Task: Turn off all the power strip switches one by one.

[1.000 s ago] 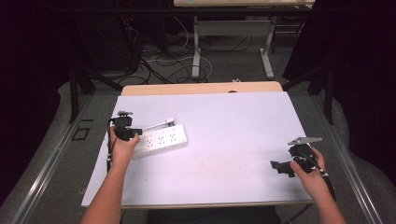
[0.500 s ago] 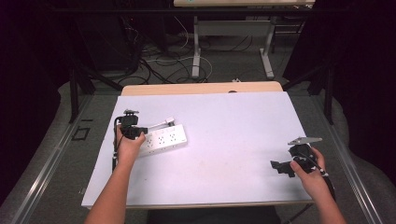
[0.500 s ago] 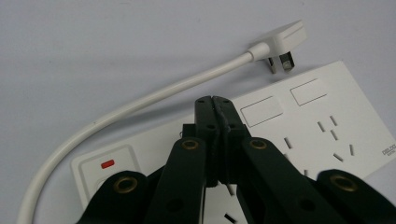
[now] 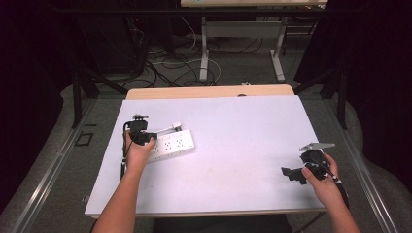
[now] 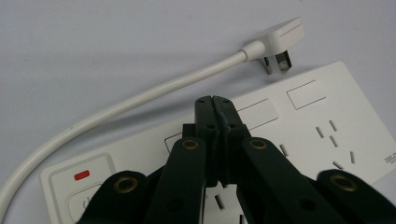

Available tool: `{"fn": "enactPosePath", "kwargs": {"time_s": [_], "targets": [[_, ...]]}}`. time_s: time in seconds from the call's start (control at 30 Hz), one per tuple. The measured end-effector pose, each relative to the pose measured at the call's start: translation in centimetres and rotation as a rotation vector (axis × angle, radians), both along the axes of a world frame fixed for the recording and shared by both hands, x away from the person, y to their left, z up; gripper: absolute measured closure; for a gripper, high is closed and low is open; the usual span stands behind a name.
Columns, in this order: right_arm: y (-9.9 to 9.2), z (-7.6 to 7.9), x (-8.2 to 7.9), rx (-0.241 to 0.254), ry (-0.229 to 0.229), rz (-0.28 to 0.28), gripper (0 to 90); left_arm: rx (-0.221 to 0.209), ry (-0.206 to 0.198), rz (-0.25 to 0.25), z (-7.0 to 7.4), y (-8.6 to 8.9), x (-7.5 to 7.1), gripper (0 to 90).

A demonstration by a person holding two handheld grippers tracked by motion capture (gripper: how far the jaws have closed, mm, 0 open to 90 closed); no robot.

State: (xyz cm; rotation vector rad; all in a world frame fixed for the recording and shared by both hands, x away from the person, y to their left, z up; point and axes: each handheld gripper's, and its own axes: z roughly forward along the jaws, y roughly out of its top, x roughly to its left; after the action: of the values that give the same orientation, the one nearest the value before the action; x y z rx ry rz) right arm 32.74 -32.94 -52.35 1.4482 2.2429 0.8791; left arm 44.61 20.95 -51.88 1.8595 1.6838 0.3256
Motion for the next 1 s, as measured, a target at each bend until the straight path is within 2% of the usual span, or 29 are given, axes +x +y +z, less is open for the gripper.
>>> {"fn": "enactPosePath", "kwargs": {"time_s": [0.03,0.1,0.17,0.23,0.3,0.57,0.6,0.63,0.73,0.77,0.8,0.87,0.9,1.0], "targets": [[0.00,0.00,0.00,0.002,-0.001,0.000,0.0,-0.002,-0.004,-0.001,-0.06,-0.05,0.03,90.0],[-0.06,0.00,-0.01,-0.003,-0.004,-0.003,0.0,-0.001,0.018,-0.009,-0.01,-0.01,0.06,90.0],[-0.11,-0.01,0.00,0.000,0.001,-0.002,0.0,-0.003,0.004,-0.001,-0.23,-0.05,0.11,90.0],[-0.11,0.00,-0.01,0.000,0.001,-0.003,0.0,-0.002,0.017,-0.006,-0.23,0.00,0.12,90.0],[-0.09,0.03,-0.03,-0.001,0.000,-0.003,0.0,-0.004,0.003,0.002,-0.36,-0.09,0.10,90.0],[-0.02,-0.03,0.00,-0.002,0.001,-0.002,0.0,-0.003,0.004,0.000,-0.36,-0.12,0.06,90.0],[-0.01,-0.03,0.01,-0.002,-0.001,0.000,0.0,-0.002,0.017,-0.009,-0.26,-0.07,0.03,90.0],[0.01,-0.02,-0.01,-0.001,0.002,-0.001,0.0,0.002,0.003,-0.003,-0.38,-0.15,0.03,90.0],[0.04,-0.06,0.02,-0.002,0.000,0.004,0.0,-0.005,0.014,-0.011,-0.34,-0.03,0.09,90.0],[0.10,-0.06,0.02,-0.002,0.003,0.000,0.0,-0.005,0.000,-0.002,-0.48,-0.08,0.11,90.0],[0.11,-0.03,-0.01,-0.009,0.003,-0.002,0.0,-0.007,0.003,-0.002,-0.49,-0.07,0.11,90.0],[0.10,0.08,-0.05,-0.013,0.010,0.000,0.0,-0.023,0.019,-0.024,-0.56,-0.10,0.08,90.0],[0.14,0.00,-0.01,-0.003,0.000,-0.001,0.0,-0.017,0.001,-0.015,-0.68,-0.30,0.05,90.0],[-0.01,0.04,-0.02,-0.002,-0.002,0.002,0.0,0.001,-0.001,-0.014,-0.64,-0.50,0.02,90.0]]}}
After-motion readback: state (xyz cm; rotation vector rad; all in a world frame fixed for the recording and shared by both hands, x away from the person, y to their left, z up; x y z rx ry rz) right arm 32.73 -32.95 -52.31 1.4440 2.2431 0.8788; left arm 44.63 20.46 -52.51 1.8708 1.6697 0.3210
